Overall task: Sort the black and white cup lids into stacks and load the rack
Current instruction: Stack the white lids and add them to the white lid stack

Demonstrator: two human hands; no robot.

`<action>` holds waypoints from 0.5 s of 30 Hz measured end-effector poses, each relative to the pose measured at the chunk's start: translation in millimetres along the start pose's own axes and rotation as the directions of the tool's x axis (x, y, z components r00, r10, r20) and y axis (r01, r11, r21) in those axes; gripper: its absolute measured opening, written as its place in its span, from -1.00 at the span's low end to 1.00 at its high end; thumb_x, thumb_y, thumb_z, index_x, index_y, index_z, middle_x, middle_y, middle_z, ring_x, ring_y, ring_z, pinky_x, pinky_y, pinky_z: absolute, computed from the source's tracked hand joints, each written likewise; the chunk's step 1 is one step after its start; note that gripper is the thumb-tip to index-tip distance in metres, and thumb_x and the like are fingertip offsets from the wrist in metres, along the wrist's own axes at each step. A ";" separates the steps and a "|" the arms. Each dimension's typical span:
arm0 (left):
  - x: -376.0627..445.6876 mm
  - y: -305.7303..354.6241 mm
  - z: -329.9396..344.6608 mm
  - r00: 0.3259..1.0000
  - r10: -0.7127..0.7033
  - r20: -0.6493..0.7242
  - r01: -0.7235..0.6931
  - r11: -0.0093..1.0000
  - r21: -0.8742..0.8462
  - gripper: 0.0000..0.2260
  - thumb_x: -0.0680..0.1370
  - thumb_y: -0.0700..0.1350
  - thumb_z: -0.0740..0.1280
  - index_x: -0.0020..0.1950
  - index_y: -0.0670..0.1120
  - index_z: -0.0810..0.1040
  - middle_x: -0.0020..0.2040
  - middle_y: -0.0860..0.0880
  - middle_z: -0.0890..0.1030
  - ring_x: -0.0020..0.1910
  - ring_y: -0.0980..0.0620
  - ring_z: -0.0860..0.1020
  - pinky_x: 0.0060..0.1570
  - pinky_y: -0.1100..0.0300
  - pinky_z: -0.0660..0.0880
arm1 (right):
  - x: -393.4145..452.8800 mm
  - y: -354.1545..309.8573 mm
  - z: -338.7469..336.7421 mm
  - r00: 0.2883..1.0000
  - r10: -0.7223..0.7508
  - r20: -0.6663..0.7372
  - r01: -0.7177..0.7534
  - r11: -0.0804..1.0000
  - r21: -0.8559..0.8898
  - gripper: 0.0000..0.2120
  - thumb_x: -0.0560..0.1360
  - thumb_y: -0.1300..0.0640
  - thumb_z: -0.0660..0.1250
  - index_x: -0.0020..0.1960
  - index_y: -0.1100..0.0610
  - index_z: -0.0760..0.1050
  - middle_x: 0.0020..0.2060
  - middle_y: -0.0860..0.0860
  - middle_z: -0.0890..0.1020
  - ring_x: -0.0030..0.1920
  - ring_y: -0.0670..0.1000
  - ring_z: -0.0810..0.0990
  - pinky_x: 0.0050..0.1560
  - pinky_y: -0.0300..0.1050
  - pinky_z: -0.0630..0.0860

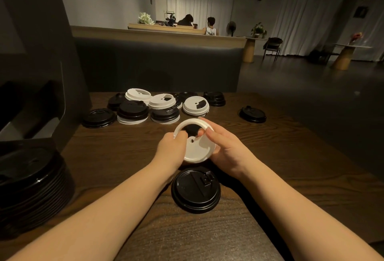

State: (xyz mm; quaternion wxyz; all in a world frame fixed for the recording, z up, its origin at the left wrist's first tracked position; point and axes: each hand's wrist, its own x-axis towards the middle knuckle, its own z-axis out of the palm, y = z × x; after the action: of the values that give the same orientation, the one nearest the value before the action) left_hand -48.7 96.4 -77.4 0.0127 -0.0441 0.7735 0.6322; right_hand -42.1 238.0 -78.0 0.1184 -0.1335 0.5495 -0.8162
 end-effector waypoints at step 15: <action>-11.6 12.9 4.0 0.944 -0.207 0.256 0.316 0.787 -0.530 -0.80 0.59 -0.28 0.10 0.11 -0.14 0.47 -0.08 -0.14 0.58 -0.14 -0.10 0.57 -0.22 -0.06 0.55 | -4.7 -10.8 18.4 0.991 0.040 -0.125 -0.013 0.977 0.214 -0.54 0.19 -0.12 0.39 0.07 -0.04 0.59 -0.26 0.04 0.66 -0.27 -0.06 0.66 0.05 0.00 0.55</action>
State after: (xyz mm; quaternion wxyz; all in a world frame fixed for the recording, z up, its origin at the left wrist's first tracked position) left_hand -38.3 103.4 -64.7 0.1581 -0.0944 0.5338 0.8253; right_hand -31.8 227.7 -61.8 0.1073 -0.0597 0.4672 -0.8756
